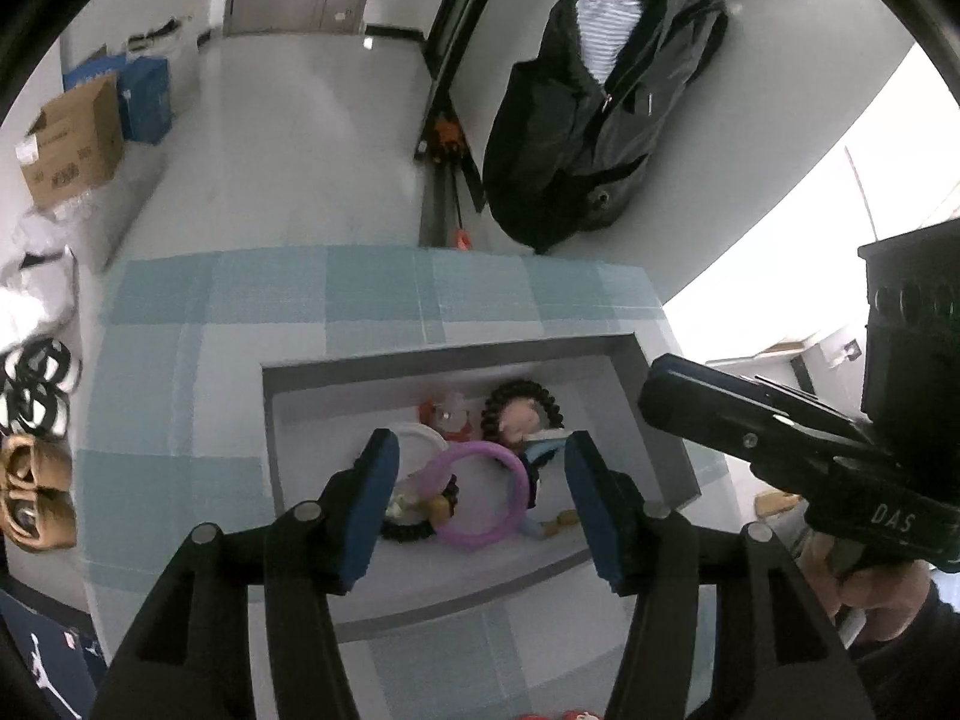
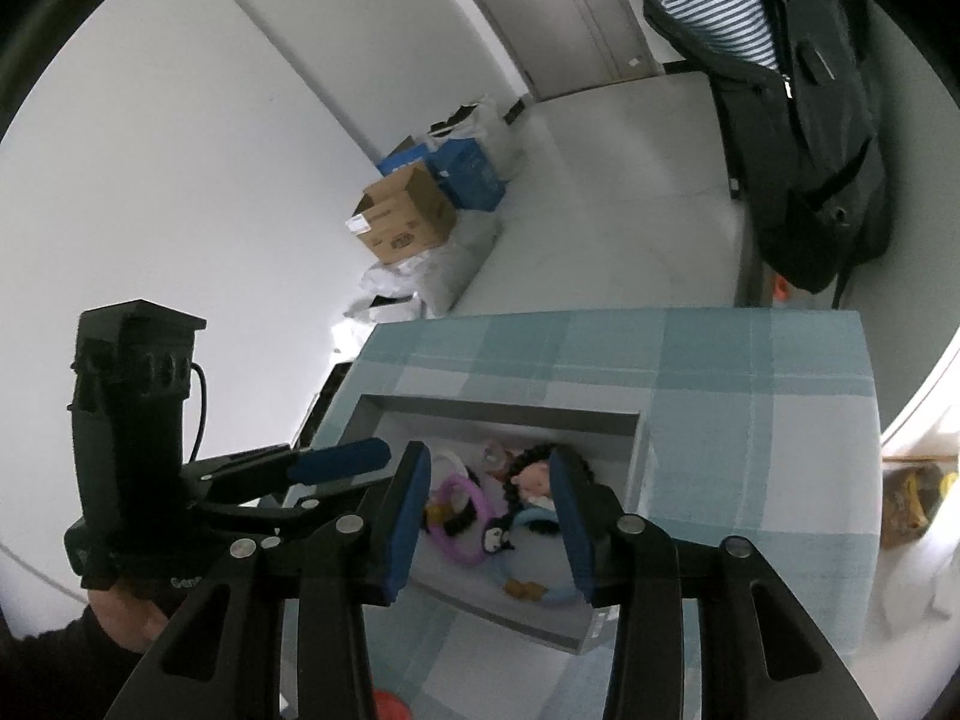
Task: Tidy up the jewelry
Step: 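Grasp the small white piece with the left gripper while the right gripper carries the pink ring, then release the pink ring and white piece into the grey box, opening both grippers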
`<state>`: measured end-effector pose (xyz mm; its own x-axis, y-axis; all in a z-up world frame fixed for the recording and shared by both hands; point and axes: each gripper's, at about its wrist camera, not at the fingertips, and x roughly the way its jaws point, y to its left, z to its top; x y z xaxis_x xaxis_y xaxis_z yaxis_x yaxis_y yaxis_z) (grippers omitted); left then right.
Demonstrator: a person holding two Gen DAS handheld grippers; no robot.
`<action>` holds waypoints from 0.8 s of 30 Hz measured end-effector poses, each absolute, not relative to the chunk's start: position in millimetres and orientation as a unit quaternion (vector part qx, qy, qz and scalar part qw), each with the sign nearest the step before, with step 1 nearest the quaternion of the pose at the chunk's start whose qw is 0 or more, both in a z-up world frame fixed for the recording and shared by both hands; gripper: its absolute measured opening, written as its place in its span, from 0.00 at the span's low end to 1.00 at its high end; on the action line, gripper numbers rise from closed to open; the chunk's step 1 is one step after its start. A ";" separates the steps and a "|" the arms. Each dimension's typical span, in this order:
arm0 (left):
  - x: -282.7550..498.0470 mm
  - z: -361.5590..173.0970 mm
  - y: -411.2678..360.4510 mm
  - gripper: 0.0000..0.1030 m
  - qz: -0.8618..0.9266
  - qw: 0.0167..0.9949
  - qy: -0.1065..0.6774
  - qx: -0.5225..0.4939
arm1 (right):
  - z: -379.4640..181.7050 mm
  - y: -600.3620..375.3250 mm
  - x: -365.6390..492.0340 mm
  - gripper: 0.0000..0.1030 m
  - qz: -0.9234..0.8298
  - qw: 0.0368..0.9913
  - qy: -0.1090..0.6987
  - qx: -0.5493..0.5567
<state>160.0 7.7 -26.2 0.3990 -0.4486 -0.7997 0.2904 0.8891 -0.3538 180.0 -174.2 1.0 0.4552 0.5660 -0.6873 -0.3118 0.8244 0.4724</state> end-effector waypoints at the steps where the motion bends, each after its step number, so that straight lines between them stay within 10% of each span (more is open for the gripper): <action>1: 159.8 -25.7 7.5 0.51 -0.221 0.833 0.500 -0.078 | 1.6 -174.1 179.5 0.40 0.260 0.842 0.451 0.139; 24: 120.6 -17.4 16.5 0.51 -0.152 0.861 0.483 -0.051 | 8.8 -186.2 135.7 0.67 0.239 0.851 0.444 0.144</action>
<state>120.6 16.5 -17.4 0.4872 -0.3108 -0.8161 0.2124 0.9486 -0.2344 135.7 -186.2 8.8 0.4914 0.5352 -0.6871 -0.2794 0.8441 0.4576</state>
